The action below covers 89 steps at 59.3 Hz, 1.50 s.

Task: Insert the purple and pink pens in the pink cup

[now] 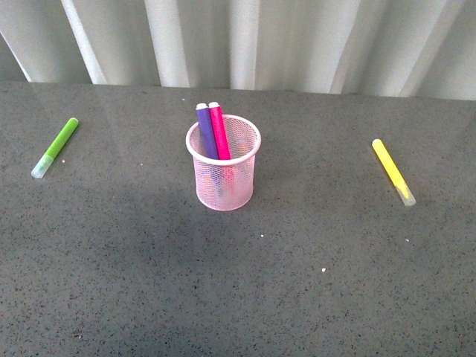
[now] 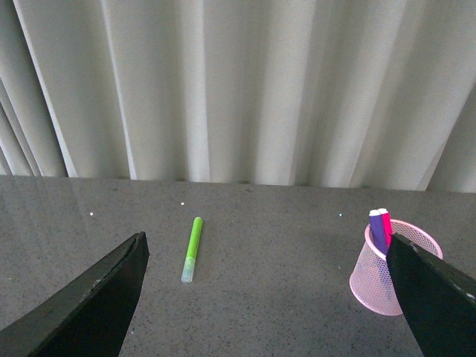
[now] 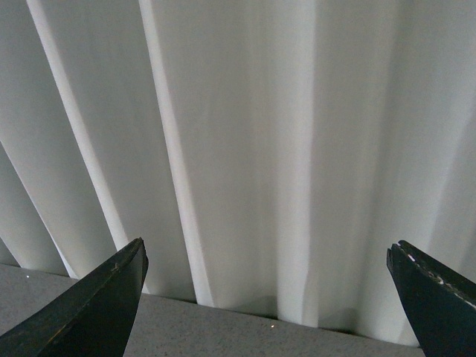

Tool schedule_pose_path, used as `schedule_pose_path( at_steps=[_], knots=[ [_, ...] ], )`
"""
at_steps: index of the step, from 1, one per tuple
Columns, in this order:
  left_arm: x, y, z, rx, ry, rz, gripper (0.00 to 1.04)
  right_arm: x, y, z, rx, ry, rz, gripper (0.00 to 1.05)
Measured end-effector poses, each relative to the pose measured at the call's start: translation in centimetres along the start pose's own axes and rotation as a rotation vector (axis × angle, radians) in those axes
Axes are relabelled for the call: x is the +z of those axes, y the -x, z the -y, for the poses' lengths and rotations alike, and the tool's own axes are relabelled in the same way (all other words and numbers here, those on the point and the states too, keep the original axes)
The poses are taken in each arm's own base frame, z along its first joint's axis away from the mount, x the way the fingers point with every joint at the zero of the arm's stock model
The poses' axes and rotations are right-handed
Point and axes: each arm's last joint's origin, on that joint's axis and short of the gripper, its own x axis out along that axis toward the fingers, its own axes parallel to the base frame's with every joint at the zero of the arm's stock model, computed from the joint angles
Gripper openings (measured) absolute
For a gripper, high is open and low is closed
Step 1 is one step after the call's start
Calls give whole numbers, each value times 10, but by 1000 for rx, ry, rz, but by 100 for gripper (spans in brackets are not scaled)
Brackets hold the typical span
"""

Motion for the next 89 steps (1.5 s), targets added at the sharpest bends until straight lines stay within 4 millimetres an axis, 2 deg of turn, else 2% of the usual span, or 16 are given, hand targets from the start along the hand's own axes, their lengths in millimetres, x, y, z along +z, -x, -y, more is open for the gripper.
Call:
schedule_pose_path(
  at_steps=[8, 15, 17, 20, 24, 28, 33, 49, 68, 89],
  knots=[
    [0, 0, 0, 0, 0, 0, 98, 39, 52, 9, -2, 34, 91, 98],
    [0, 0, 0, 0, 0, 0, 98, 51, 80, 15, -20, 36, 112, 98],
    [0, 0, 0, 0, 0, 0, 98, 51, 84, 14, -86, 37, 90, 94],
    [0, 0, 0, 0, 0, 0, 98, 46, 89, 12, -188, 38, 28, 87],
    [0, 0, 0, 0, 0, 0, 98, 26, 101, 9, -272, 52, -51, 75],
    [0, 0, 0, 0, 0, 0, 98, 6, 110, 7, -278, 59, -88, 63],
    [0, 0, 0, 0, 0, 0, 98, -8, 120, 6, -277, 67, -95, 48],
    [0, 0, 0, 0, 0, 0, 98, -37, 145, 1, -280, 74, -93, 3],
    [0, 0, 0, 0, 0, 0, 98, -59, 167, -3, -279, 77, -90, 3],
    [0, 0, 0, 0, 0, 0, 98, -70, 181, -6, -279, 77, -88, 3]
  ],
)
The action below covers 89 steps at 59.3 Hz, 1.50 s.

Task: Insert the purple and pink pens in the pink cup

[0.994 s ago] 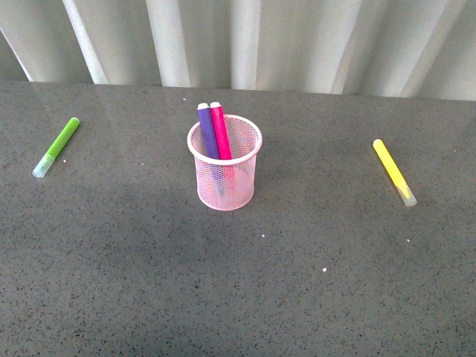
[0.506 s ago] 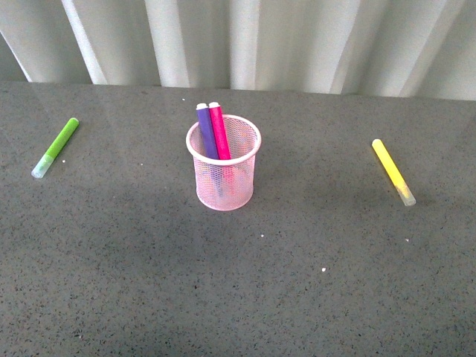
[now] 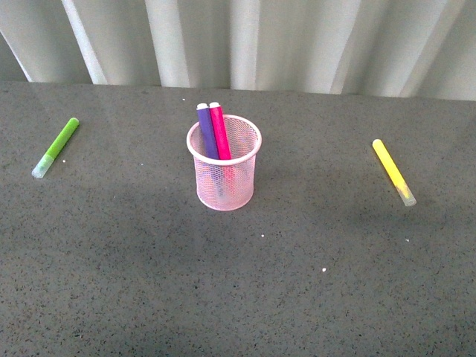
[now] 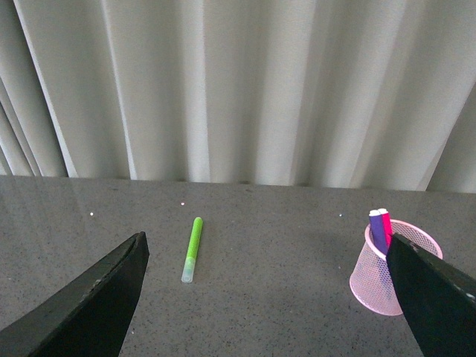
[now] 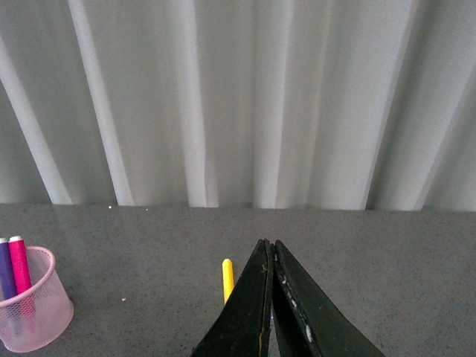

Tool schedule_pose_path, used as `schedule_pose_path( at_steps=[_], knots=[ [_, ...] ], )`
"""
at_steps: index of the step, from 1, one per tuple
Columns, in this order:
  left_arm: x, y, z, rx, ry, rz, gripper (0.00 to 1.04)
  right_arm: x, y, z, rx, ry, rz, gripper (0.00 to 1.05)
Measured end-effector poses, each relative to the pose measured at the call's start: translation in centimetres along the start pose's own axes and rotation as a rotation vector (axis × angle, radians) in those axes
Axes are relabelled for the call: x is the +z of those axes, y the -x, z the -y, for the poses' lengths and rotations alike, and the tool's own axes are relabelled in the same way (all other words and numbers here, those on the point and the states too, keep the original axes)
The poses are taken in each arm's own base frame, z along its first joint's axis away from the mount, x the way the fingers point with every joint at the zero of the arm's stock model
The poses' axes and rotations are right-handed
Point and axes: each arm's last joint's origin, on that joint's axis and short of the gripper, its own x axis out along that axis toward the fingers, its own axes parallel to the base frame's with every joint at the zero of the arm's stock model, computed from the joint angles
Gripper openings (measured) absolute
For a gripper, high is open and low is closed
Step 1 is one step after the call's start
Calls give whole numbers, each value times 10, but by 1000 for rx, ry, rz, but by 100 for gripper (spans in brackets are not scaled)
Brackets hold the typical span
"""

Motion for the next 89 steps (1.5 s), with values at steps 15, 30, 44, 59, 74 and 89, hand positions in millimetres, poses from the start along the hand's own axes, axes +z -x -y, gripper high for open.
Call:
schedule_pose_path(
  at_steps=[15, 30, 44, 59, 74, 89],
  knots=[
    [0, 0, 0, 0, 0, 0, 98, -6, 7, 0, 0, 0, 19, 3],
    [0, 0, 0, 0, 0, 0, 98, -5, 13, 0, -2, 0, 29, 3],
    [0, 0, 0, 0, 0, 0, 98, -6, 17, 0, -3, 0, 29, 3],
    [0, 0, 0, 0, 0, 0, 98, -9, 28, 0, -3, 0, 24, 3],
    [0, 0, 0, 0, 0, 0, 98, -9, 28, 0, -3, 0, 22, 27],
    [0, 0, 0, 0, 0, 0, 98, -9, 28, 0, -3, 0, 22, 73]
  ],
)
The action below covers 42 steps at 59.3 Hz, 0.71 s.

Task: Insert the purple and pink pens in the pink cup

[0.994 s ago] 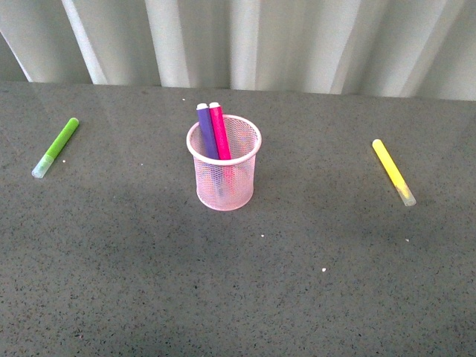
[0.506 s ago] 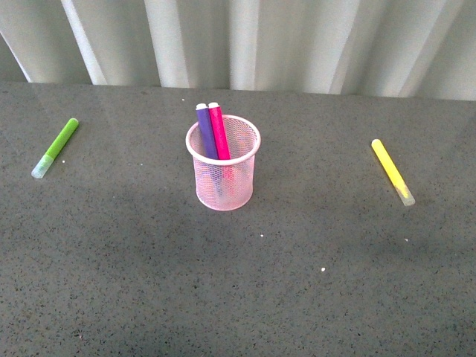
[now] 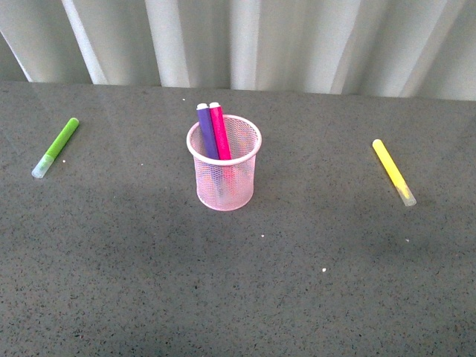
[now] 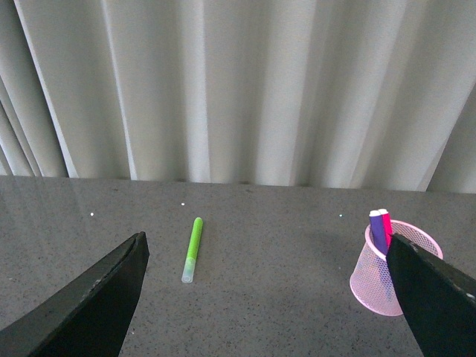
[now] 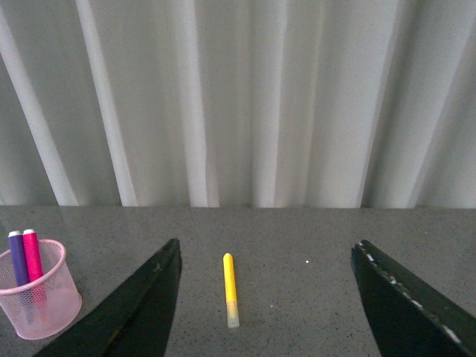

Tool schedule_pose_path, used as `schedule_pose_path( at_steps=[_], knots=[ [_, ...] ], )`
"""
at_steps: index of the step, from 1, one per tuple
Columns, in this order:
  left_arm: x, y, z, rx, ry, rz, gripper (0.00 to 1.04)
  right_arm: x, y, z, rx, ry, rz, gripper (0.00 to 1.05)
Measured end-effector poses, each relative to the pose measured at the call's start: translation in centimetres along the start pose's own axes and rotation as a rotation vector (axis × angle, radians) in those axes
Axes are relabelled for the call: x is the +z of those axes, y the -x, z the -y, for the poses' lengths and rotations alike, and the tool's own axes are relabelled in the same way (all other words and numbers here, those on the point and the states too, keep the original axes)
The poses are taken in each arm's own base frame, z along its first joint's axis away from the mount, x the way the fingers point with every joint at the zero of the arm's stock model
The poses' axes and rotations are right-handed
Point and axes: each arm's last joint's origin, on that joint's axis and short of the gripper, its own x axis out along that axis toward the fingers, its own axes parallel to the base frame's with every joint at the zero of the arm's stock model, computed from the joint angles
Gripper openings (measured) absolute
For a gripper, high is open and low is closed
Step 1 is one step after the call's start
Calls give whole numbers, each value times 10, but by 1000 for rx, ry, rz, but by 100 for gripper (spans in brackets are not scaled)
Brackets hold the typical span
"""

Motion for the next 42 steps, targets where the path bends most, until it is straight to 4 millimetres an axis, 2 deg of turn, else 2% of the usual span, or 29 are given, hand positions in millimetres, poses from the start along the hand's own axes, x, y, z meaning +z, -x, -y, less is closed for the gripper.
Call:
schedule_pose_path(
  at_steps=[3, 9, 12, 42],
  knots=[
    [0, 0, 0, 0, 0, 0, 98, 0, 0, 0, 0, 0, 0, 85],
    [0, 0, 0, 0, 0, 0, 98, 0, 0, 0, 0, -1, 0, 100],
    [0, 0, 0, 0, 0, 0, 98, 0, 0, 0, 0, -1, 0, 97],
    [0, 0, 0, 0, 0, 0, 98, 0, 0, 0, 0, -1, 0, 98]
  ],
)
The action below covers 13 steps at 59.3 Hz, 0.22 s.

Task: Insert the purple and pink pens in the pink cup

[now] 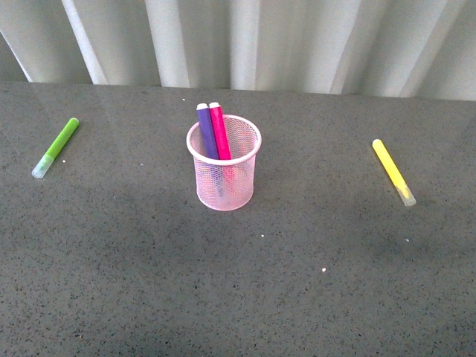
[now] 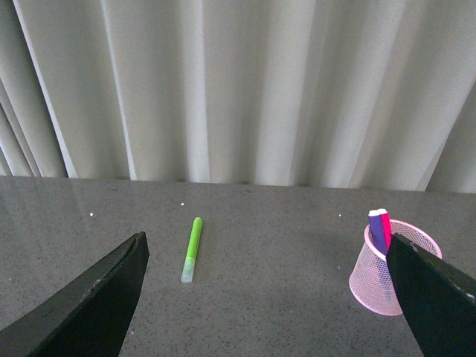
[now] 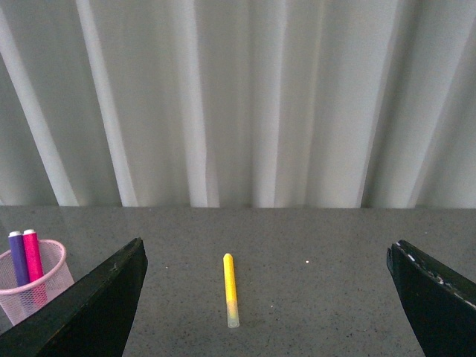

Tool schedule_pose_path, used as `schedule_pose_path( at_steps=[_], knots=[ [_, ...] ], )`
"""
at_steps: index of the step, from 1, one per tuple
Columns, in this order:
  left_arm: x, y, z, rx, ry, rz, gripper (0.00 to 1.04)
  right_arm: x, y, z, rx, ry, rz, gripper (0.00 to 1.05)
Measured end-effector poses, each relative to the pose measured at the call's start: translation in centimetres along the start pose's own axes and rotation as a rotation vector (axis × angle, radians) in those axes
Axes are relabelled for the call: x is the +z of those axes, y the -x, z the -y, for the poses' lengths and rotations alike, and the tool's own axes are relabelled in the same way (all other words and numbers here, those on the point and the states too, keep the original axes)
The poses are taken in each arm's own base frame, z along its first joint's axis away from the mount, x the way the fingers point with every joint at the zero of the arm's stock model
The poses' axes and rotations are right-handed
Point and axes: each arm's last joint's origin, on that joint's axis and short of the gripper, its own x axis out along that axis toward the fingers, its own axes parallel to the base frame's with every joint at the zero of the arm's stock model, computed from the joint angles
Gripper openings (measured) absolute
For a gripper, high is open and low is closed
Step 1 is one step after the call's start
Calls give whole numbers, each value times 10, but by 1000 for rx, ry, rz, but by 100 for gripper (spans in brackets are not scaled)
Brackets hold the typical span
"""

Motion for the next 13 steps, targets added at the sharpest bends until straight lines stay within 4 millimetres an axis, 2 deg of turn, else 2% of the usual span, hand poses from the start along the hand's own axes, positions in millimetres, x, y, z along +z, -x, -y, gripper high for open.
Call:
schedule_pose_path(
  at_steps=[13],
  knots=[
    [0, 0, 0, 0, 0, 0, 98, 0, 0, 0, 0, 0, 0, 98]
  ],
)
